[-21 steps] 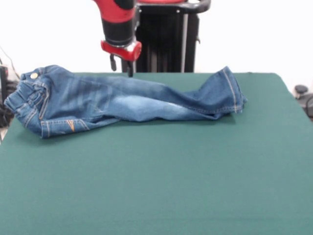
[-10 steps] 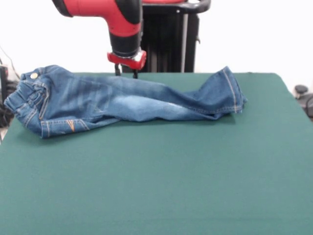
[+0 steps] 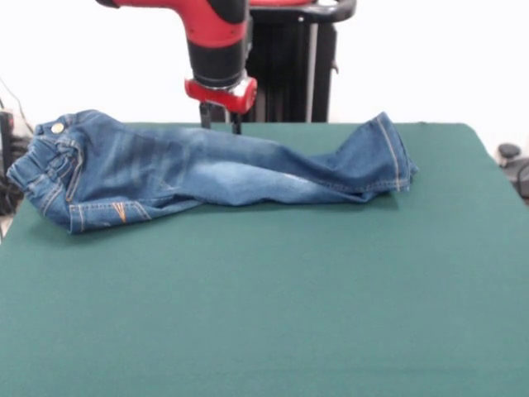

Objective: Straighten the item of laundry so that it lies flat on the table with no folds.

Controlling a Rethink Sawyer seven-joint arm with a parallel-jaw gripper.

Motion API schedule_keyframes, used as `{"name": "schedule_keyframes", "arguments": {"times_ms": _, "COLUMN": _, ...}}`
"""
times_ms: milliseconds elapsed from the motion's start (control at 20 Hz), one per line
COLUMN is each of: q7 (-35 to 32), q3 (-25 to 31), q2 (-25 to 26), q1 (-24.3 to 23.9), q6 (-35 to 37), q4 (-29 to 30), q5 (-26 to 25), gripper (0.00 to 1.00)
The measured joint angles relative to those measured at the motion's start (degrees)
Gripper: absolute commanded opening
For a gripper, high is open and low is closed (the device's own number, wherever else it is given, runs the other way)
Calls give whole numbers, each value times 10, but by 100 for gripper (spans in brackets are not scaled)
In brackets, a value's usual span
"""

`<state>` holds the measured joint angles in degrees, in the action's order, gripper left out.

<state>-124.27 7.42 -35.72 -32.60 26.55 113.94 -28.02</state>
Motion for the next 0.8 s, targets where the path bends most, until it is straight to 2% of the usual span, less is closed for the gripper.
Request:
{"name": "schedule_keyframes", "arguments": {"times_ms": 450, "q7": 0, "q3": 41, "q2": -61, "q1": -1, "q6": 93, "q4": -1, "q5": 76, "gripper": 100}}
{"name": "schedule_keyframes", "arguments": {"times_ms": 800, "q7": 0, "q3": 41, "q2": -60, "q1": 37, "q6": 97, "q4": -19, "q5": 84, "gripper": 100}}
